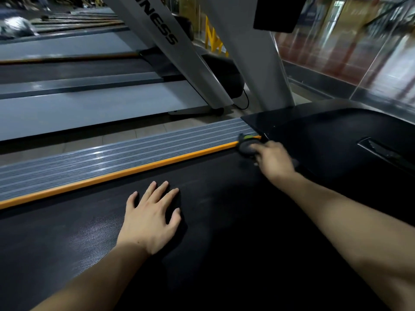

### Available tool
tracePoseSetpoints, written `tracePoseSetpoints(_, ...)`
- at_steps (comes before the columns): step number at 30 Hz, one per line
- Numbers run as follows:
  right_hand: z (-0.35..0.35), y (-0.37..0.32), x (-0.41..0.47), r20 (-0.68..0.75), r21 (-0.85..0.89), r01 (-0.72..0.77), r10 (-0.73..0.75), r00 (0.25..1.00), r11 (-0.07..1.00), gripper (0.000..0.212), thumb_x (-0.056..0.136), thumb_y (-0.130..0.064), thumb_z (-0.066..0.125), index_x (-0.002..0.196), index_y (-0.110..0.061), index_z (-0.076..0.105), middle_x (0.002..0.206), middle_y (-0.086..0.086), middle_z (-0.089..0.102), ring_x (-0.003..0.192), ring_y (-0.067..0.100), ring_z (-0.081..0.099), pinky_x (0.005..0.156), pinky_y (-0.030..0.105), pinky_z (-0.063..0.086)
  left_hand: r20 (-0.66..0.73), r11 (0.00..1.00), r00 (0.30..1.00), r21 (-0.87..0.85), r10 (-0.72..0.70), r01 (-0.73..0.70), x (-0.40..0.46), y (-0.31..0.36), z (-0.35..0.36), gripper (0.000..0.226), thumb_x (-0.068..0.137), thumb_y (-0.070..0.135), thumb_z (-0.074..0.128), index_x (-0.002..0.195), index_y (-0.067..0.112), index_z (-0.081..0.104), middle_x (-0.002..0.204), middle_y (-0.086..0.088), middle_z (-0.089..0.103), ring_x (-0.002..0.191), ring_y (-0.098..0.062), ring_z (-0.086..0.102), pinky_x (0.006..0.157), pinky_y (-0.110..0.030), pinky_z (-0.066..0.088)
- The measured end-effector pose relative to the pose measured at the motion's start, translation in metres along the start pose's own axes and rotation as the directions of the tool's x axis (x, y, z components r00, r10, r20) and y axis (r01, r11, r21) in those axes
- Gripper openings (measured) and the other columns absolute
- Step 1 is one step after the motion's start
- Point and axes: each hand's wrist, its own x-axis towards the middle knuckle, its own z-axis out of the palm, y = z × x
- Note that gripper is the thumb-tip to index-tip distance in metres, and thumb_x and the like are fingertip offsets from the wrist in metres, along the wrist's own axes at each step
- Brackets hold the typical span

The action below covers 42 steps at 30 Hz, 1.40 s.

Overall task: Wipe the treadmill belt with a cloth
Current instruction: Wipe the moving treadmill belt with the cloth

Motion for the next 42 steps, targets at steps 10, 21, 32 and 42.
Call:
tracePoseSetpoints(10,-0.007,-0.049,-0.029,-0.027,0.118,0.053,-0.051,0.998,0.992,0.033,0.086,-0.037,0.067,0.118,-0.029,0.069,0.095,0.013,0.068,0.092,0.037,0.065,0.078,0.038,0.05,0.002,1.0,1.0,0.004,0.003,-0.003,0.002,0.0,0.001,0.069,0.088,0.062,0.016,0.152,0.044,0.033,0.165,0.017,0.021,0.155,-0.007,0.003,0.124,-0.05,0.006)
tracePoseSetpoints(21,0.007,-0.065,-0.043,0.065,0.162,0.024,-0.035,0.997,0.987,0.041,0.096,-0.048,0.057,0.134,-0.033,0.061,0.14,0.006,0.049,0.131,0.028,0.04,0.108,0.043,0.037,-0.006,1.0,1.0,-0.002,0.004,-0.004,0.0,-0.001,0.002,0.07,0.086,0.065,0.018,0.151,0.044,0.035,0.165,0.016,0.023,0.155,-0.007,0.005,0.123,-0.05,0.006)
tracePoseSetpoints(32,0.006,0.005,0.004,-0.042,0.03,-0.151,0.152,0.988,0.988,0.028,0.097,-0.03,0.055,0.122,-0.03,0.066,0.109,0.014,0.054,0.102,0.038,0.052,0.08,0.041,0.048,-0.006,1.0,1.0,-0.009,0.011,-0.011,0.001,0.0,0.003,0.069,0.087,0.064,0.019,0.151,0.044,0.034,0.166,0.015,0.021,0.155,-0.008,0.004,0.124,-0.05,0.005)
tracePoseSetpoints(42,0.013,-0.12,-0.051,-0.025,0.22,0.244,-0.244,0.969,0.945,0.02,0.091,-0.028,0.058,0.107,-0.03,0.07,0.096,0.008,0.053,0.091,0.033,0.054,0.073,0.043,0.051,-0.013,1.0,1.0,-0.013,0.019,-0.02,0.002,-0.003,0.005,0.069,0.087,0.064,0.021,0.151,0.041,0.037,0.165,0.015,0.024,0.155,-0.008,0.007,0.124,-0.049,0.008)
